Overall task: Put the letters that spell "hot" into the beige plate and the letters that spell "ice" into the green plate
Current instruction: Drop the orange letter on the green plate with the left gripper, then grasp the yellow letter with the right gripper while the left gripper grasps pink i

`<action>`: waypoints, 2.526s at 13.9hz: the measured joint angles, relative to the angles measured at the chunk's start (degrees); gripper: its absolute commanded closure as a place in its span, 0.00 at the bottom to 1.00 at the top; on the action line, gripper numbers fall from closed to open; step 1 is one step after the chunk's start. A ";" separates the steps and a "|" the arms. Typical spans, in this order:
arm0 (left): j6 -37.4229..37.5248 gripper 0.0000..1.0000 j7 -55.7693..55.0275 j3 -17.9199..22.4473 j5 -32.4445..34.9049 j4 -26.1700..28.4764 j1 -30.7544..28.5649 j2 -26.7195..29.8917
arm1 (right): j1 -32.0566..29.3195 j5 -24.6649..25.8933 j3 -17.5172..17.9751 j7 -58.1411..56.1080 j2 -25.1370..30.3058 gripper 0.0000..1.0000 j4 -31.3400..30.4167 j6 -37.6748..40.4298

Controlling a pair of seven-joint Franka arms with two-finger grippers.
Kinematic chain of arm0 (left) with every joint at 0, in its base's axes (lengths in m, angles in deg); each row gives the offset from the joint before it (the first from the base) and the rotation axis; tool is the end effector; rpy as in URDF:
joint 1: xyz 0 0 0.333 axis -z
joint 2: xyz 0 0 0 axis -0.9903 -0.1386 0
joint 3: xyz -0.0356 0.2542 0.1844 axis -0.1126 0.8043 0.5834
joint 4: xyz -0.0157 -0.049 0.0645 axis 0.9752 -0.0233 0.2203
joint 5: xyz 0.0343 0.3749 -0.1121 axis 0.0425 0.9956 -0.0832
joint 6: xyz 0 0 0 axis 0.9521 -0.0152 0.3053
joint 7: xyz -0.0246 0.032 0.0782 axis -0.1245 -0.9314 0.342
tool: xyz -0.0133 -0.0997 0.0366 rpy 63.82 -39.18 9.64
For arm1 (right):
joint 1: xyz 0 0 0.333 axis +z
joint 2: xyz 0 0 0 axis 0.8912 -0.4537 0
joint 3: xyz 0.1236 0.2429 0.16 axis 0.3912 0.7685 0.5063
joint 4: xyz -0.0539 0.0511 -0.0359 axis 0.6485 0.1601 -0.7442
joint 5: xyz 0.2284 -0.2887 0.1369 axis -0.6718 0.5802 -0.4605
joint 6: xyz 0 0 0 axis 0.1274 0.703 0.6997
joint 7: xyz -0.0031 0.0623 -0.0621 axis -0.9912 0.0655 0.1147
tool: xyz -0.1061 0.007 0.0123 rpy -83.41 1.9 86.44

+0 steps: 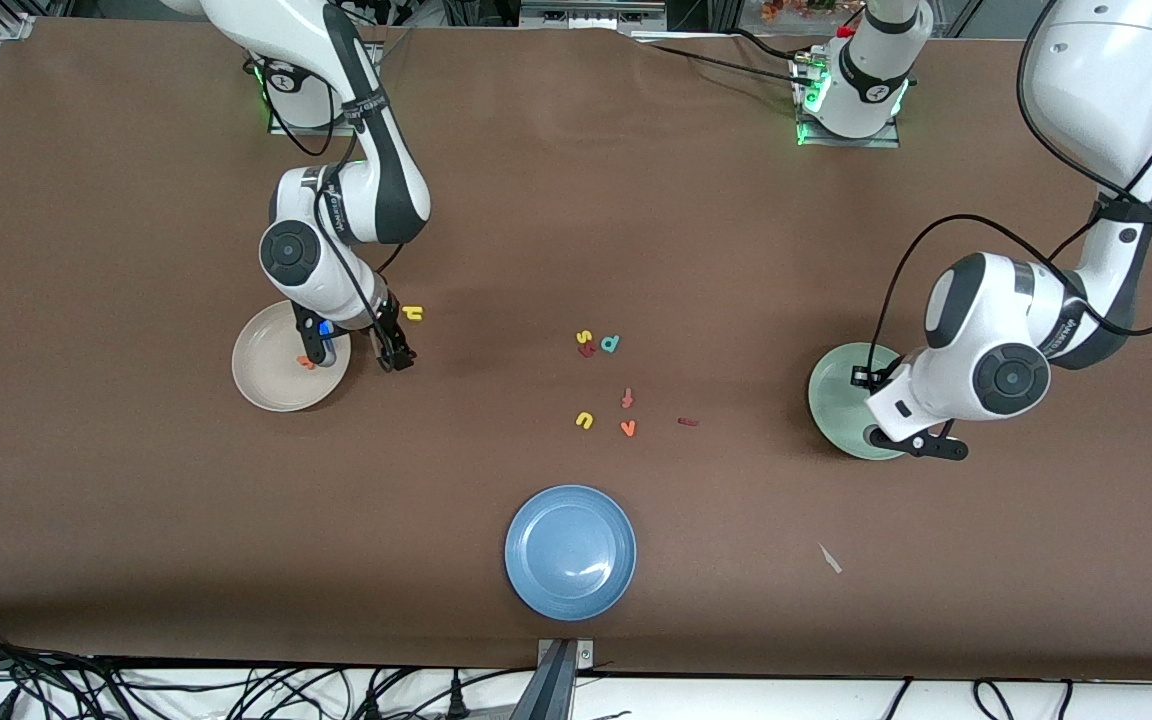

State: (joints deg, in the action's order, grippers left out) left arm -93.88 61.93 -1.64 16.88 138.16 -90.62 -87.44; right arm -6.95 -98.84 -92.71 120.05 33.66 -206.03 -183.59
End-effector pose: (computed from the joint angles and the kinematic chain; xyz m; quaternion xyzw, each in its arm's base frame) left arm 0.6361 -0.0664 0.2538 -0.9850 0.0744 0.1540 0.0238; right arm 0.5273 0.2352 0.2333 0.8067 -0.5881 -0.0574 0.0003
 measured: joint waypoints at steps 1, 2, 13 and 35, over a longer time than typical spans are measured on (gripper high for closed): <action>0.00 0.99 0.01 -0.04 0.83 0.50 0.05 -1.29 | 0.13 0.00 0.09 2.49 0.00 0.00 0.01 0.06; -0.06 0.96 0.00 -0.09 1.92 0.89 0.26 -2.63 | 0.34 0.00 0.18 4.13 -0.02 0.00 -0.04 0.26; 2.26 0.00 -0.05 -2.89 3.13 -2.97 -0.17 -2.79 | 7.27 0.00 0.58 6.38 -0.34 0.00 -10.86 -14.65; -10.90 0.00 28.63 -7.86 8.03 -9.74 11.72 -12.02 | 7.22 -0.24 0.32 6.18 -0.59 0.42 -13.18 -19.94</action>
State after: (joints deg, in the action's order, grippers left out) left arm -104.79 90.56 -9.50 24.91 128.42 -78.90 -99.46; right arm 0.27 -99.09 -92.39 126.24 33.07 -219.20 -203.53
